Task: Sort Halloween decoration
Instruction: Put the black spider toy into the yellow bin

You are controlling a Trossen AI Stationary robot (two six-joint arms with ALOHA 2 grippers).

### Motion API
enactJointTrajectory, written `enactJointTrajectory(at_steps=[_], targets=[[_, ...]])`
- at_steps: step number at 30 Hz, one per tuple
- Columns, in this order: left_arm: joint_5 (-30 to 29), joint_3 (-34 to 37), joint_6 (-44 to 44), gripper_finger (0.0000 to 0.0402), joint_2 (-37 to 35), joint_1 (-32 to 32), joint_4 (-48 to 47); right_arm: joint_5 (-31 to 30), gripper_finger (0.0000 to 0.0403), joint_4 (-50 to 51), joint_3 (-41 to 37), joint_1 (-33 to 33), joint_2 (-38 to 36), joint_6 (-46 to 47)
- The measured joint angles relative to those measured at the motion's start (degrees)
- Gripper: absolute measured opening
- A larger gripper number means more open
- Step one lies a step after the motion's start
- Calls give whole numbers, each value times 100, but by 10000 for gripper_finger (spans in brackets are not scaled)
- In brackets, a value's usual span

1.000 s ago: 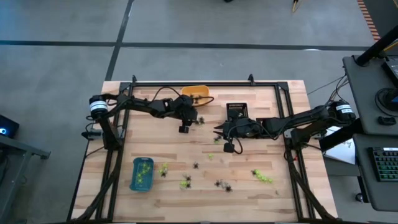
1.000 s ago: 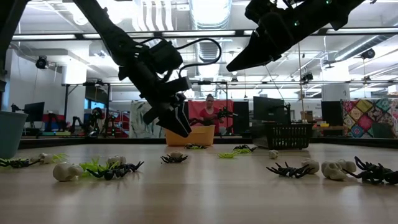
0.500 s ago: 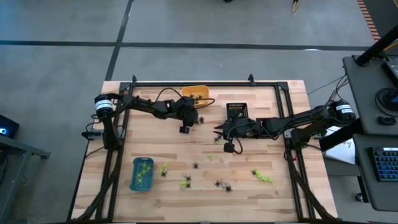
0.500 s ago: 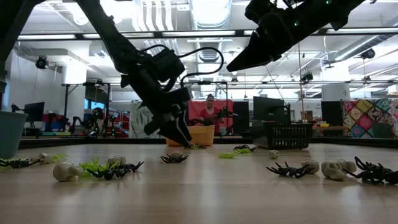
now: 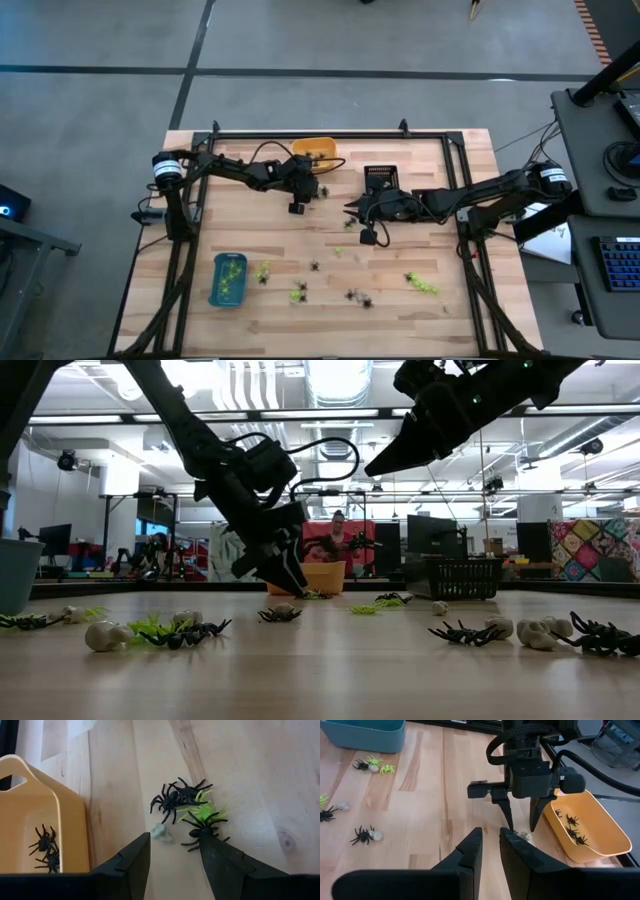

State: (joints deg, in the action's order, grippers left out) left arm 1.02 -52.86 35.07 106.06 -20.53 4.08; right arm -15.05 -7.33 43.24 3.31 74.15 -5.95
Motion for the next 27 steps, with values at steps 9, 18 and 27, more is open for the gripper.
enactJointTrajectory(at_steps=[9,18,27], targets=[[0,7,-233,154,-310,2,-281,-2,59,2,0,0,0,-16],[777,7,-643,154,-548,17,-689,-2,59,9,0,0,0,-21],[846,11,-937,154,-222,34,-327,-2,59,7,-33,1,0,26]])
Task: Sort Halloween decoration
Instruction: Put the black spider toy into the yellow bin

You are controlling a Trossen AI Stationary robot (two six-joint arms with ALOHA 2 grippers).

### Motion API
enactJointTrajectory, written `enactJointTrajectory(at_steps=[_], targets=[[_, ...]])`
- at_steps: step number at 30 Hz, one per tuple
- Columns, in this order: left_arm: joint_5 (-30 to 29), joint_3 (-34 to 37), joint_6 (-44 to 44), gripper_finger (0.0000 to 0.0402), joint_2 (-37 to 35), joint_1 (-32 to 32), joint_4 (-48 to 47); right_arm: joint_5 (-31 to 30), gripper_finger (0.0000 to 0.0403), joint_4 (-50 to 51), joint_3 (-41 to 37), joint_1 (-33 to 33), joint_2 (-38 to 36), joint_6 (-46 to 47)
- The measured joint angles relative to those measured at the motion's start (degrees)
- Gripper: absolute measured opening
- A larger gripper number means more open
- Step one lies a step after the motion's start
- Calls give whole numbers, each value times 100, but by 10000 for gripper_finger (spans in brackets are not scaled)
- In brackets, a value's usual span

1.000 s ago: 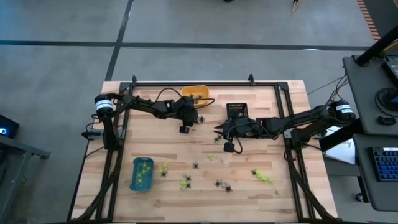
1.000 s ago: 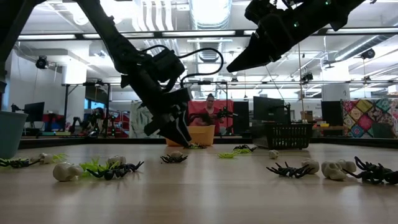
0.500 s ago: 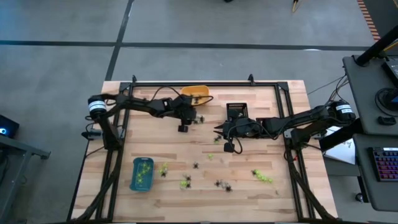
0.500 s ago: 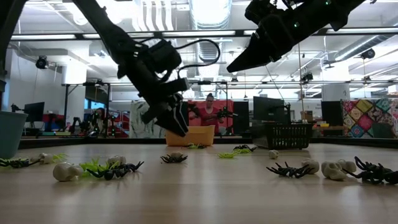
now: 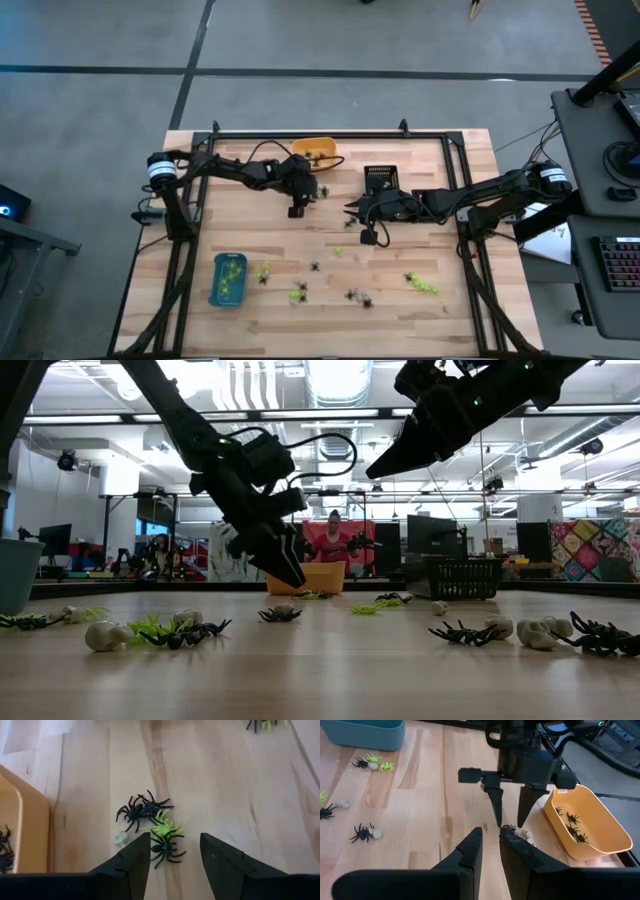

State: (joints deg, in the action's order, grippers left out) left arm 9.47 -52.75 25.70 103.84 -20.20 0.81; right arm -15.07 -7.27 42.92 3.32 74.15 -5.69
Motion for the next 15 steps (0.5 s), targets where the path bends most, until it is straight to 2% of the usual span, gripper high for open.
enactJointTrajectory(at_steps=[6,15], targets=[[-298,0,-75,142,182,-2,59,0,59,13,0,-1,0,7],[-282,-2,-79,93,256,-5,16,0,59,55,0,-1,0,8]])
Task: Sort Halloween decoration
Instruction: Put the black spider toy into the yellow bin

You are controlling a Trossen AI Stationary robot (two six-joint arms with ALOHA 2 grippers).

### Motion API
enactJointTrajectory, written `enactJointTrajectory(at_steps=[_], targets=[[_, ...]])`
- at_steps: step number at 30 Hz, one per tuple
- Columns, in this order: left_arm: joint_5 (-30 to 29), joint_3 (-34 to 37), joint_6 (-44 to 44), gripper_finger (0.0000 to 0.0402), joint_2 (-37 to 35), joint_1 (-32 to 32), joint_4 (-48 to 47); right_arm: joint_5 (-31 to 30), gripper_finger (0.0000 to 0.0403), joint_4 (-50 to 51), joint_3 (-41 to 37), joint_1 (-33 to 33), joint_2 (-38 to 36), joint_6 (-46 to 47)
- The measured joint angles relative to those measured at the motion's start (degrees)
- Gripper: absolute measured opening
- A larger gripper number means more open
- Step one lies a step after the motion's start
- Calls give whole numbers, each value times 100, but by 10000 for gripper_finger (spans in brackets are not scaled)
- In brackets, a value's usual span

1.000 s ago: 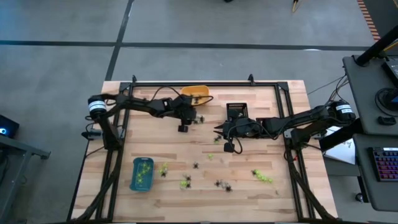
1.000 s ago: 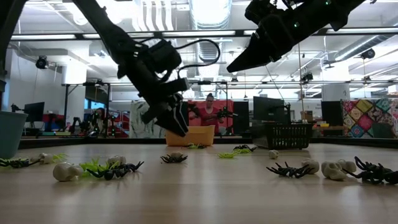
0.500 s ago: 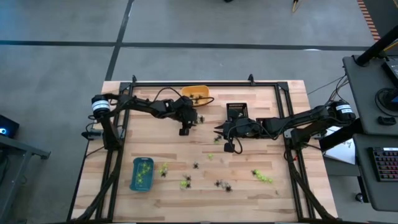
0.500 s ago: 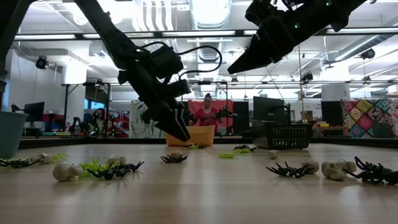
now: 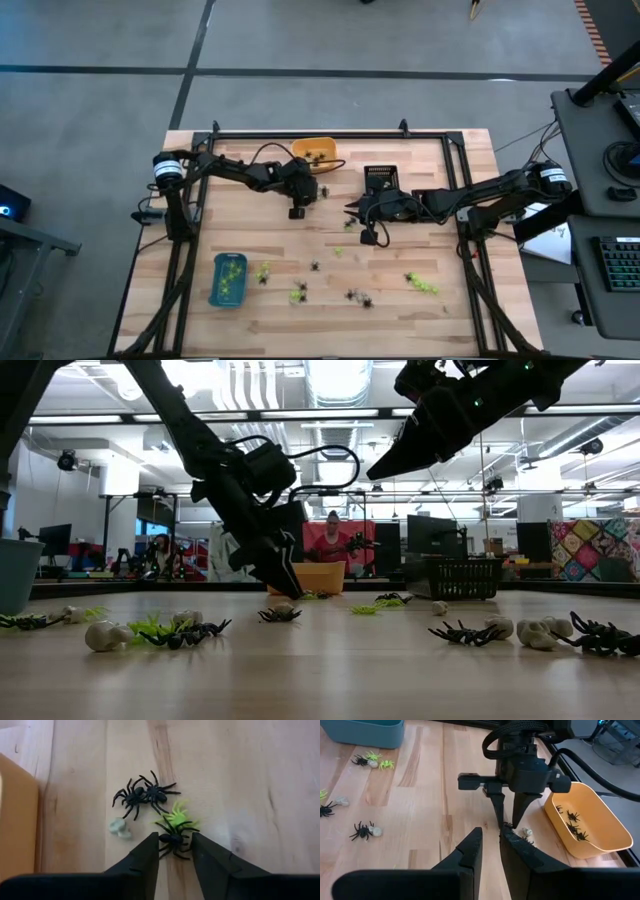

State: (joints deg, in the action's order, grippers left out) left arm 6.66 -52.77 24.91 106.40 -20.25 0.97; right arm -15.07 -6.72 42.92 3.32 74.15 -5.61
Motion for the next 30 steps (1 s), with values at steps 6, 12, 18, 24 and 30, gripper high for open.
enactJointTrajectory(at_steps=[6,12,18,24,30], targets=[[4,-2,-1,66,-5,4,-52,0,59,2,0,0,0,0],[-3,-2,-1,53,-23,4,-93,0,59,2,0,0,0,1],[-73,-2,-17,47,-117,-2,-165,0,59,2,0,0,0,2],[-66,2,-41,37,-221,0,-253,0,59,2,0,0,0,2],[-52,2,-121,36,-226,0,-251,0,59,2,0,2,0,2]])
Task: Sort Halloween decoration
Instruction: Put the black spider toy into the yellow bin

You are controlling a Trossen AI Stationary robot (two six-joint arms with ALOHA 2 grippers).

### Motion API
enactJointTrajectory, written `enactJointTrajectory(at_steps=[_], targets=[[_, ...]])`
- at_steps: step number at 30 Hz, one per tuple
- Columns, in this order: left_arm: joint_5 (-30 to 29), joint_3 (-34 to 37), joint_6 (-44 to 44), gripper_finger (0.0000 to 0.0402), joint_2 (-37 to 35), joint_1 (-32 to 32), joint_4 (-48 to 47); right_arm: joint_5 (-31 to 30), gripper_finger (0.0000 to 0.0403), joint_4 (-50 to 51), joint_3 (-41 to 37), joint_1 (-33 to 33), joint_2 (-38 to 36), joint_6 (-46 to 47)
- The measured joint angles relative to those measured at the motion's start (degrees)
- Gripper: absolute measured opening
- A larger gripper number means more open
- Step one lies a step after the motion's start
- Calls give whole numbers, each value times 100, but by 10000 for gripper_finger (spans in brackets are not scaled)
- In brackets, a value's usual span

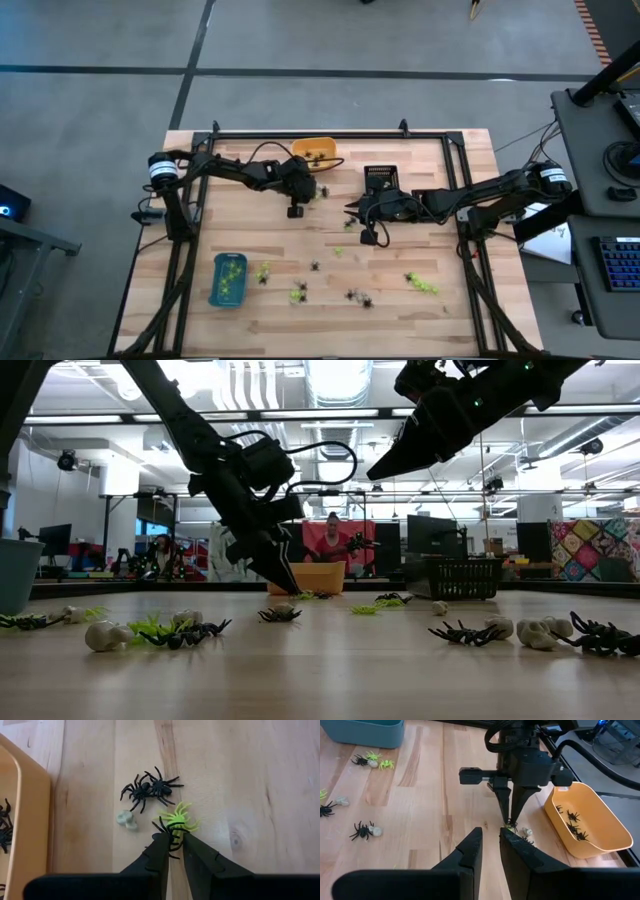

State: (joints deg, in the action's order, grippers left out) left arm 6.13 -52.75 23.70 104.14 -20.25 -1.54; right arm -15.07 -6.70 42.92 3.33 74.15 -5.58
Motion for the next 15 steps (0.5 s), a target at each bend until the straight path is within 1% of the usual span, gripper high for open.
enactJointTrajectory(at_steps=[7,11,15], targets=[[-26,0,-43,33,-7,0,2,0,59,0,0,-2,0,0],[-55,0,-39,5,-25,0,-8,0,59,0,0,-2,0,0],[-110,0,-48,2,-30,0,-72,0,59,0,0,-1,0,0]])
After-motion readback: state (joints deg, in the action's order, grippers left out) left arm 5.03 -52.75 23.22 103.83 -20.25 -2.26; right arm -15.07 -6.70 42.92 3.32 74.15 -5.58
